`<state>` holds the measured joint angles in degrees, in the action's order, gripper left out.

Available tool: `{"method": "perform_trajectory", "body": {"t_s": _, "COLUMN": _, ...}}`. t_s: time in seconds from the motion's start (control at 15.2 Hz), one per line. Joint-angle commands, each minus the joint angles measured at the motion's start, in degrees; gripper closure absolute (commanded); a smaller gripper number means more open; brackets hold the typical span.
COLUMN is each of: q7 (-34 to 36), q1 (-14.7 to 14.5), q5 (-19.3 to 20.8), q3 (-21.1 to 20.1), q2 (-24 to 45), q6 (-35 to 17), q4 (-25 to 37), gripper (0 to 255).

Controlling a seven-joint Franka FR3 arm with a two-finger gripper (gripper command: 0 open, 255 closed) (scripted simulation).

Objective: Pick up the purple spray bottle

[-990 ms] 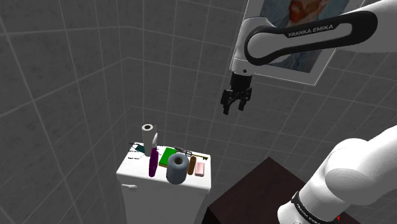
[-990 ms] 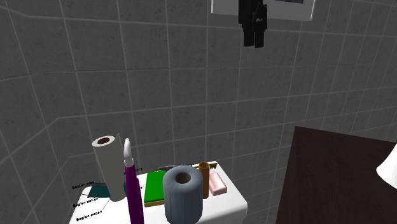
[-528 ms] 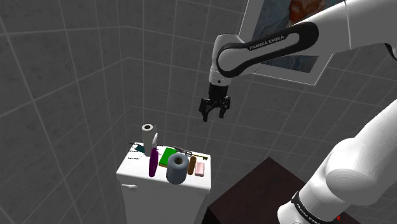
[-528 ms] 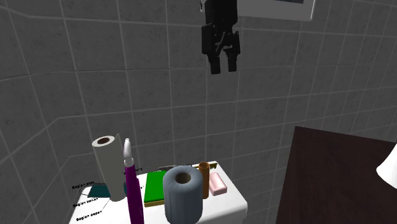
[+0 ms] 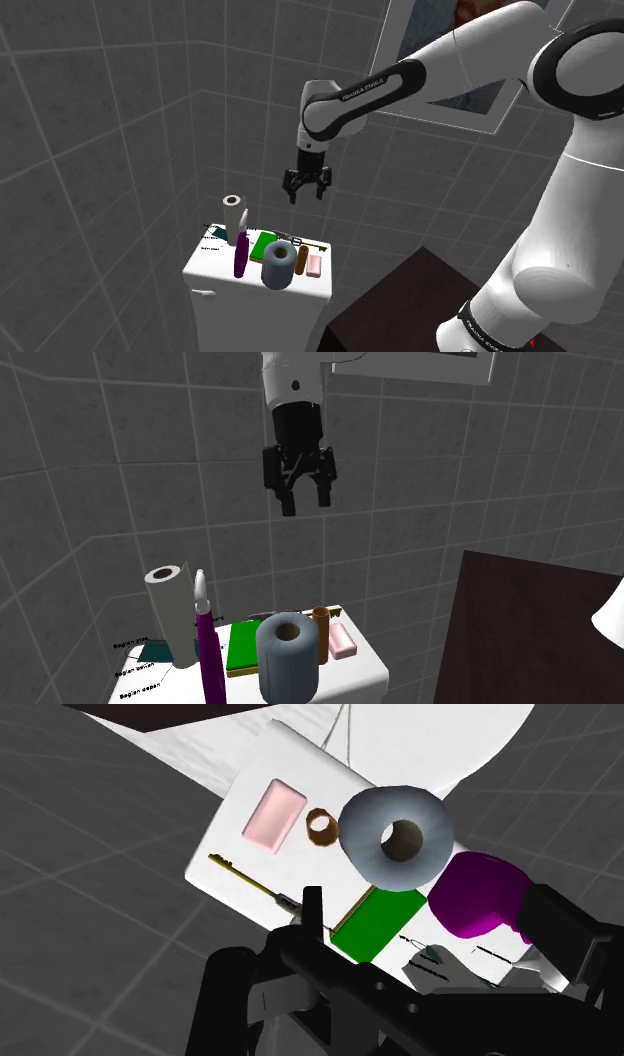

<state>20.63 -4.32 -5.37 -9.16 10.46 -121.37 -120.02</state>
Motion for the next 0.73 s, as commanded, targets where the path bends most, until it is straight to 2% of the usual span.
{"method": "perform_trajectory", "body": {"t_s": 0.0, "q7": 1.3, "q1": -0.5, "q5": -0.1, "q3": -0.2, "q2": 4.4, "q6": -0.9, "q4": 3.1, "gripper": 0}}
{"method": "perform_trajectory", "body": {"t_s": 0.66, "q7": 6.6, "q1": -3.6, "q5": -0.5, "q3": -0.2, "q2": 27.8, "q6": -0.6, "q4": 25.0, "gripper": 0}}
